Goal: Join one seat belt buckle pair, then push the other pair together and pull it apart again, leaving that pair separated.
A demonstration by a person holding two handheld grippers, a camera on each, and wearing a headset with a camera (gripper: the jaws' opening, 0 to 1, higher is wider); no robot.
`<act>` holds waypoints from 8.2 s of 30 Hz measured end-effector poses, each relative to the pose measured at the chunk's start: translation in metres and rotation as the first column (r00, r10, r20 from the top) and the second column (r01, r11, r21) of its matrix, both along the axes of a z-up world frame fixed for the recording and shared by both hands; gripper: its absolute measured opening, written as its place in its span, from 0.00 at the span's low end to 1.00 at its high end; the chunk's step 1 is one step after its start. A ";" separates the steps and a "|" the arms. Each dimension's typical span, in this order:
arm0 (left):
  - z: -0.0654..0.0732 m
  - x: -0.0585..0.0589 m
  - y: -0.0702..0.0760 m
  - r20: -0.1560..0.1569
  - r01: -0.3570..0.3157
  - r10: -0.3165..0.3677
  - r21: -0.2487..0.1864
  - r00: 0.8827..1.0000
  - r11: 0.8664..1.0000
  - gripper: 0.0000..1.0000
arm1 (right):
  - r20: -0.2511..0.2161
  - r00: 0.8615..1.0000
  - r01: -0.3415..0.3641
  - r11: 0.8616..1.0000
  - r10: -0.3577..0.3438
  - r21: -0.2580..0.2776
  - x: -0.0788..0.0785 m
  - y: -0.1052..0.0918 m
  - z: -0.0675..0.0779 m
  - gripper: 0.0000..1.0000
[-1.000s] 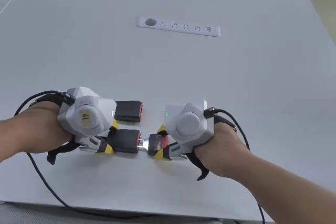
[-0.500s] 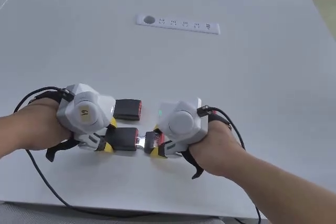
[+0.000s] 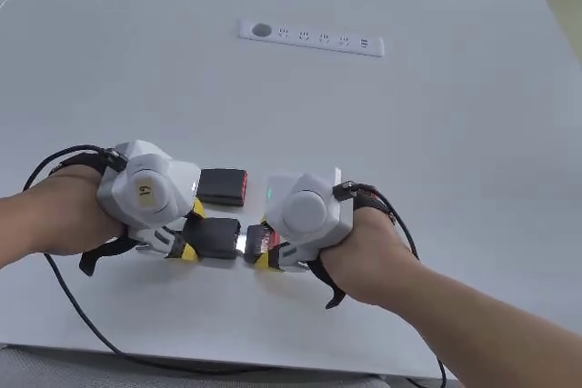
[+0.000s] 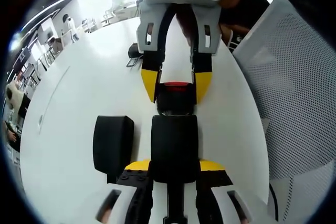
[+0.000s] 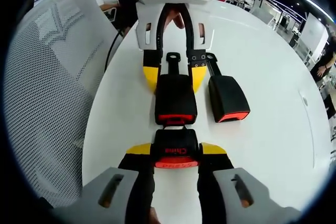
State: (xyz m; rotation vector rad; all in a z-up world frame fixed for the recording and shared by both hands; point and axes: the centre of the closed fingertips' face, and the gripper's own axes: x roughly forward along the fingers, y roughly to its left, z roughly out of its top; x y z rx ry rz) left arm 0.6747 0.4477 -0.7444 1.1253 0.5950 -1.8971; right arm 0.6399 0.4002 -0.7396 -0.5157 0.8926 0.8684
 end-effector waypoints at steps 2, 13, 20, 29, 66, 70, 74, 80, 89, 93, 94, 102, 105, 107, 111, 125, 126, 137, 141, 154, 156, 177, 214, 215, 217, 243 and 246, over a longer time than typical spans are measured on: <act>0.000 0.000 0.000 0.000 -0.002 0.002 -0.001 1.000 1.000 0.30 | 0.000 1.000 0.004 1.000 -0.004 0.011 0.000 -0.001 0.000 0.28; 0.001 0.000 -0.001 -0.003 -0.016 0.016 0.000 1.000 1.000 0.30 | 0.008 1.000 0.023 1.000 -0.023 0.013 0.004 -0.001 0.000 0.28; 0.003 -0.002 -0.001 -0.007 -0.028 0.028 0.006 1.000 1.000 0.31 | -0.001 1.000 0.016 1.000 -0.016 0.013 0.002 -0.001 0.000 0.29; 0.005 -0.002 0.000 -0.017 -0.058 0.059 0.022 0.998 0.998 0.30 | 0.018 1.000 0.006 0.999 -0.007 0.040 0.000 -0.004 0.001 0.28; 0.003 -0.001 0.002 -0.048 -0.080 0.079 -0.001 0.996 0.997 0.30 | 0.015 1.000 0.020 0.998 -0.020 0.057 -0.003 -0.005 0.001 0.29; 0.003 -0.001 0.001 -0.040 -0.077 0.077 0.007 0.996 0.997 0.31 | 0.019 0.999 0.030 0.998 -0.031 0.060 -0.003 -0.004 0.001 0.30; 0.003 -0.001 0.002 -0.034 -0.082 0.082 0.010 0.996 0.997 0.31 | 0.017 0.999 0.031 0.998 -0.032 0.061 -0.002 -0.004 0.001 0.30; 0.003 0.000 0.001 -0.031 -0.088 0.088 0.015 0.996 0.996 0.32 | 0.014 0.999 0.036 0.997 -0.037 0.061 -0.003 -0.005 0.000 0.31; 0.002 0.000 0.000 -0.020 -0.090 0.090 0.020 0.996 0.996 0.33 | -0.007 0.999 0.044 0.998 -0.044 0.042 -0.002 -0.005 -0.001 0.32; 0.003 -0.001 0.000 -0.007 -0.099 0.099 0.033 0.995 0.995 0.33 | -0.017 0.999 0.047 0.998 -0.047 0.032 -0.002 -0.005 -0.001 0.32; 0.003 0.000 0.000 -0.005 -0.102 0.102 0.033 0.995 0.994 0.33 | -0.016 0.999 0.046 0.999 -0.045 0.029 -0.002 -0.004 -0.001 0.32; 0.011 -0.002 0.002 0.012 -0.102 0.102 0.012 0.995 0.995 0.38 | 0.010 0.998 0.061 0.997 -0.062 0.039 -0.003 -0.003 0.004 0.32; 0.018 -0.003 0.002 0.024 -0.104 0.104 0.001 0.994 0.995 0.41 | 0.023 0.997 0.067 0.996 -0.069 0.051 -0.002 -0.003 0.011 0.32; 0.023 -0.005 0.002 0.028 -0.097 0.097 -0.008 0.995 0.995 0.42 | 0.030 0.997 0.067 0.996 -0.069 0.061 -0.002 -0.003 0.016 0.32; 0.033 -0.004 0.005 0.052 -0.086 0.086 -0.002 0.995 0.996 0.43 | 0.055 0.996 0.068 0.995 -0.072 0.070 -0.002 -0.005 0.028 0.31; 0.053 0.022 -0.019 0.052 -0.127 0.131 -0.073 0.990 0.989 0.45 | 0.096 0.992 0.078 0.996 -0.082 0.045 0.003 -0.039 0.046 0.28; 0.054 0.024 -0.021 0.044 -0.135 0.139 -0.075 0.989 0.988 0.45 | 0.096 0.992 0.082 0.996 -0.086 0.044 0.003 -0.042 0.046 0.28; 0.051 0.049 -0.039 0.016 -0.165 0.167 -0.090 0.986 0.982 0.45 | 0.057 0.995 0.080 0.996 -0.078 -0.047 0.000 -0.110 0.035 0.27; 0.045 0.056 -0.042 0.002 -0.168 0.169 -0.084 0.986 0.982 0.45 | 0.075 0.993 0.103 0.989 -0.095 -0.108 0.000 -0.137 0.030 0.35; 0.023 0.060 -0.050 0.018 -0.113 0.113 -0.025 0.993 0.993 0.45 | 0.015 0.995 0.102 0.989 -0.101 -0.111 -0.015 -0.172 0.018 0.26; 0.021 0.061 -0.051 0.015 -0.109 0.109 -0.020 0.994 0.994 0.44 | 0.008 0.995 0.100 0.988 -0.100 -0.115 -0.016 -0.174 0.014 0.27; 0.003 0.059 -0.047 0.019 -0.040 0.040 0.033 0.999 0.999 0.37 | -0.041 0.998 0.046 0.995 -0.050 -0.085 -0.009 -0.172 -0.003 0.32; 0.002 0.060 -0.047 0.001 -0.070 0.070 0.055 0.998 0.996 0.34 | -0.027 1.000 0.003 0.999 -0.004 -0.036 0.023 -0.118 -0.001 0.31; 0.002 0.060 -0.047 0.002 -0.070 0.070 0.056 0.998 0.996 0.34 | -0.024 1.000 0.009 0.999 -0.010 -0.036 0.026 -0.114 -0.001 0.31; 0.003 0.060 -0.047 0.004 -0.072 0.072 0.057 0.997 0.996 0.34 | -0.019 1.000 0.010 1.000 -0.010 -0.022 0.030 -0.105 0.000 0.31; 0.003 0.060 -0.047 0.001 -0.074 0.074 0.058 0.997 0.996 0.33 | -0.009 1.000 0.019 0.999 -0.019 -0.032 0.051 -0.067 0.001 0.30; 0.003 0.060 -0.047 0.001 -0.074 0.074 0.058 0.997 0.996 0.33 | -0.001 1.000 0.010 0.999 -0.010 -0.030 0.054 -0.065 0.000 0.30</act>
